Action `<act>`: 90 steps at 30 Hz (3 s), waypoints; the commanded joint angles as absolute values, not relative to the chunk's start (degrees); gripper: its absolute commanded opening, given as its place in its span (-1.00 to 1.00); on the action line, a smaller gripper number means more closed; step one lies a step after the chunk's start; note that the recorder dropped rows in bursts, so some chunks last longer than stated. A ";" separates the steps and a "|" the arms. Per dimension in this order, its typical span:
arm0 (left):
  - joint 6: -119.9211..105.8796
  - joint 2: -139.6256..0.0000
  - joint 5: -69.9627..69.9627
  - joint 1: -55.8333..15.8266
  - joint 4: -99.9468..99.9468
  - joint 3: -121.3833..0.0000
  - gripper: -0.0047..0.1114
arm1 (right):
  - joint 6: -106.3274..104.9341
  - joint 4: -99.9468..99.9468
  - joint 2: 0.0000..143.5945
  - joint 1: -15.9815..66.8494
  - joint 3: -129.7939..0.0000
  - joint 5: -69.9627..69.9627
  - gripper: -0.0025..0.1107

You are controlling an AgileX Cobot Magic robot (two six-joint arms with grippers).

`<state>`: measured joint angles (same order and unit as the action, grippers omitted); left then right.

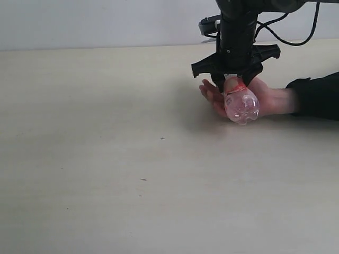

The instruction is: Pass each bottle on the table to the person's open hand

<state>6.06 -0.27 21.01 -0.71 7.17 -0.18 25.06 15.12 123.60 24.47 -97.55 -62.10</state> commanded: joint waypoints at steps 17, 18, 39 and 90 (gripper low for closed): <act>6.20 0.00 20.71 -0.60 7.23 0.00 -0.88 | 20.85 18.68 120.98 24.31 -97.76 -63.70 0.55; 6.20 0.00 20.71 -0.60 7.23 0.00 -0.88 | 20.32 18.68 120.35 24.31 -97.76 -63.70 0.55; 6.20 0.00 20.71 -0.60 7.23 0.00 -0.88 | 14.77 13.15 97.43 24.31 -94.30 -61.90 -0.96; 6.20 0.00 20.71 -0.60 7.23 0.00 -0.88 | 16.09 8.74 80.98 24.31 -59.28 -45.31 -0.96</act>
